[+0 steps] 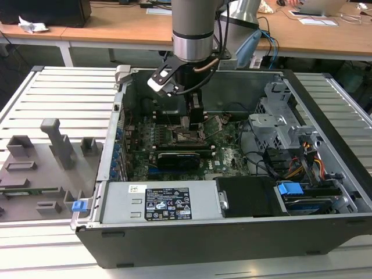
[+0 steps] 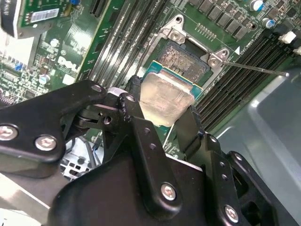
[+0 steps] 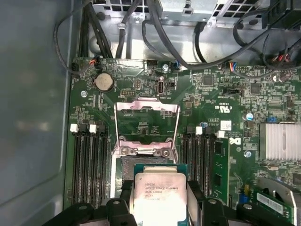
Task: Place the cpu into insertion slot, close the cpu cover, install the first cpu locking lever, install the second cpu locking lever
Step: 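Place the cpu into insertion slot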
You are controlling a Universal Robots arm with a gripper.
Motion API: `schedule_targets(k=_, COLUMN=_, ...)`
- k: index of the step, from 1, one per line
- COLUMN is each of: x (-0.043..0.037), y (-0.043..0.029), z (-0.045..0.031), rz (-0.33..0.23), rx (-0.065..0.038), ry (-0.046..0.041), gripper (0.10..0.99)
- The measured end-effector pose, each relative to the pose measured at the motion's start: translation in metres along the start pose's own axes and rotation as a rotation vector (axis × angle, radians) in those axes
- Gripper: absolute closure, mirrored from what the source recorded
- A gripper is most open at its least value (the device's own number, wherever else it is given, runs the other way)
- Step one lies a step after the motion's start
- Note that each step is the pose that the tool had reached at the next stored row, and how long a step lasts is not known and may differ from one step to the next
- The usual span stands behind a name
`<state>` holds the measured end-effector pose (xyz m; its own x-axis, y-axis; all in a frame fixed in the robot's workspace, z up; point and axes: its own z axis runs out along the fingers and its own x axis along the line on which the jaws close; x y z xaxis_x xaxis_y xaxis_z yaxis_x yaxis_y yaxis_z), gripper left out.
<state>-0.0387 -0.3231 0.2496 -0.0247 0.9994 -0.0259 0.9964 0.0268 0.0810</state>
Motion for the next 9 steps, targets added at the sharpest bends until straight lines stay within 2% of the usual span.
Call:
schedule_targets(k=4, x=0.0026, y=-0.0031, z=0.0096, rz=0.000, rx=0.000, ry=0.0001, gripper=0.549)
schedule_targets(k=9, x=0.0037, y=-0.0053, z=0.0159, rz=0.000, rx=-0.001, ry=0.0000, gripper=0.549)
